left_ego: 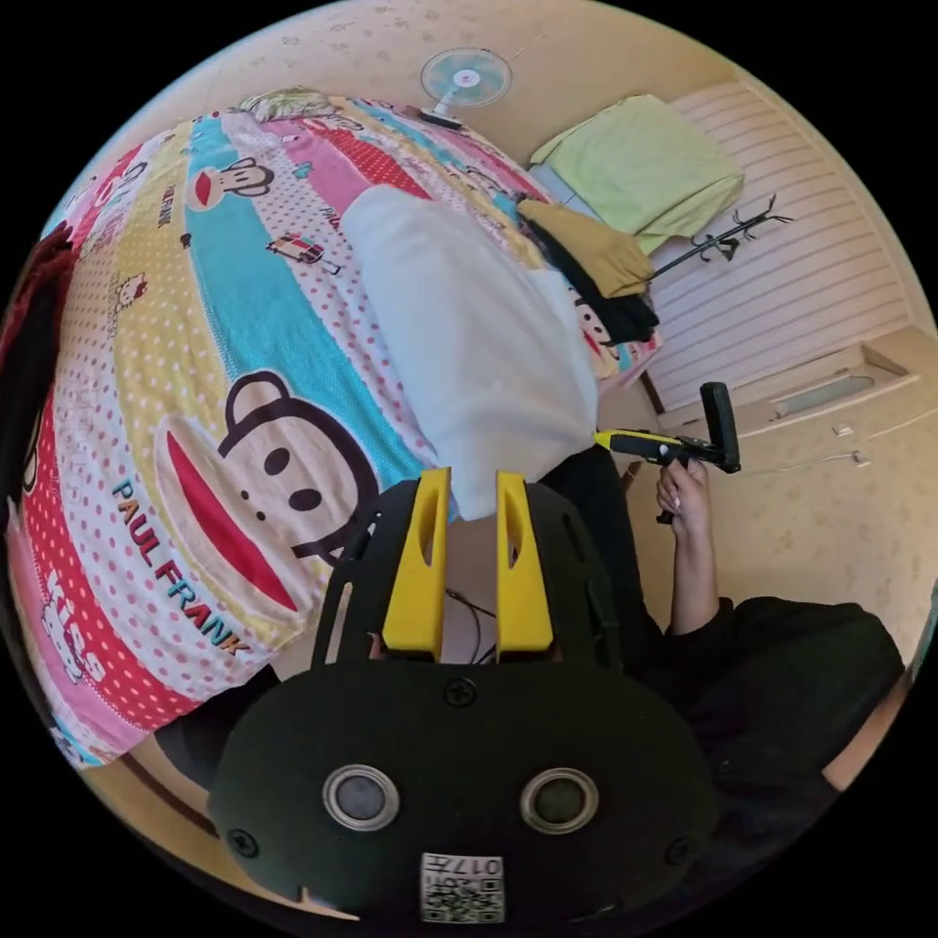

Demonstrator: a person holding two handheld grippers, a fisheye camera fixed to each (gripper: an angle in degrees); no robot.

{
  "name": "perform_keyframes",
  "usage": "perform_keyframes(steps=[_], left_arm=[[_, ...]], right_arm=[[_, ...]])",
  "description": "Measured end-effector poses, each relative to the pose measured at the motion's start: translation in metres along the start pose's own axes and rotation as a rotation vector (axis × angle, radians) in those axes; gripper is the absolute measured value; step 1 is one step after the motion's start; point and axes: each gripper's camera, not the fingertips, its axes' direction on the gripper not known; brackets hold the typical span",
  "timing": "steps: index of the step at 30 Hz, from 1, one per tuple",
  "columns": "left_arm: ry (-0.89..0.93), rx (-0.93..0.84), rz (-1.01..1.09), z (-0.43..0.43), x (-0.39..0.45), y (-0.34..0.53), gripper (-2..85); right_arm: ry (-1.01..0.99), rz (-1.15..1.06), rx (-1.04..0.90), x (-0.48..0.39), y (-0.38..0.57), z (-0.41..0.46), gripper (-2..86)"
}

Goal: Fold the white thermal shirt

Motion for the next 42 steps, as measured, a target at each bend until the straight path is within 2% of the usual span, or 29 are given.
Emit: perform_keyframes(steps=[2, 4, 8, 10, 12, 15, 17, 19, 22, 24, 26, 28, 30, 32, 34, 36, 38, 42], left_arm=[[0.051, 0.029, -0.016, 0.002, -0.009, 0.003, 14.3], [0.132, 0.057, -0.027, 0.005, -0.018, 0.006, 14.4], [0.139, 0.069, -0.095, 0.012, -0.037, 0.010, 14.5], [0.130, 0.064, -0.121, 0.015, -0.044, 0.010, 15.6], [0.195, 0.064, -0.135, 0.017, -0.054, 0.010, 14.5], [0.320, 0.059, -0.155, 0.016, -0.069, 0.011, 10.5], [0.345, 0.058, -0.144, 0.012, -0.074, 0.012, 8.7], [0.338, 0.060, -0.132, 0.005, -0.075, 0.014, 7.0], [0.312, 0.054, -0.130, -0.001, -0.075, 0.014, 6.4], [0.298, 0.059, -0.127, -0.009, -0.079, 0.013, 6.6], [0.319, 0.076, -0.133, -0.016, -0.085, 0.014, 7.6], [0.330, 0.090, -0.131, -0.021, -0.090, 0.016, 8.6], [0.309, 0.075, -0.172, -0.020, -0.098, 0.016, 12.3], [0.334, 0.048, -0.193, -0.015, -0.102, 0.014, 15.4], [0.378, 0.029, -0.190, -0.012, -0.103, 0.014, 15.9], [0.378, 0.005, -0.186, -0.014, -0.103, 0.013, 15.4], [0.363, 0.018, -0.190, -0.020, -0.105, 0.015, 15.1], [0.364, 0.127, -0.220, -0.042, -0.118, 0.019, 14.9]], right_arm=[[-0.118, 0.041, 0.030, 0.008, -0.003, -0.010, 2.9], [-0.195, 0.041, 0.165, 0.006, 0.000, -0.044, 3.9], [-0.162, 0.004, 0.289, -0.010, -0.017, -0.082, 7.0], [-0.105, -0.023, 0.246, -0.022, -0.043, -0.085, 10.6], [-0.073, -0.071, 0.188, -0.031, -0.062, -0.076, 12.6], [0.174, -0.105, 0.015, -0.031, -0.089, -0.043, 9.7], [0.120, -0.092, -0.021, -0.015, -0.097, -0.038, 8.6], [-0.063, -0.041, -0.015, 0.014, -0.100, -0.050, 7.7], [-0.233, 0.036, -0.051, 0.039, -0.104, -0.054, 7.4], [-0.268, 0.045, -0.050, 0.036, -0.105, -0.068, 7.8], [-0.223, 0.028, 0.003, 0.022, -0.105, -0.092, 8.2], [-0.093, -0.008, 0.086, -0.001, -0.111, -0.121, 9.1], [-0.017, -0.023, 0.126, -0.011, -0.122, -0.132, 10.5], [0.033, 0.001, 0.064, -0.009, -0.138, -0.126, 12.1], [0.081, 0.077, -0.190, 0.009, -0.163, -0.091, 13.4], [0.000, 0.108, -0.347, 0.022, -0.170, -0.071, 14.7], [-0.059, 0.083, -0.323, 0.024, -0.167, -0.081, 15.1], [-0.020, -0.003, -0.178, 0.012, -0.140, -0.131, 16.6]])
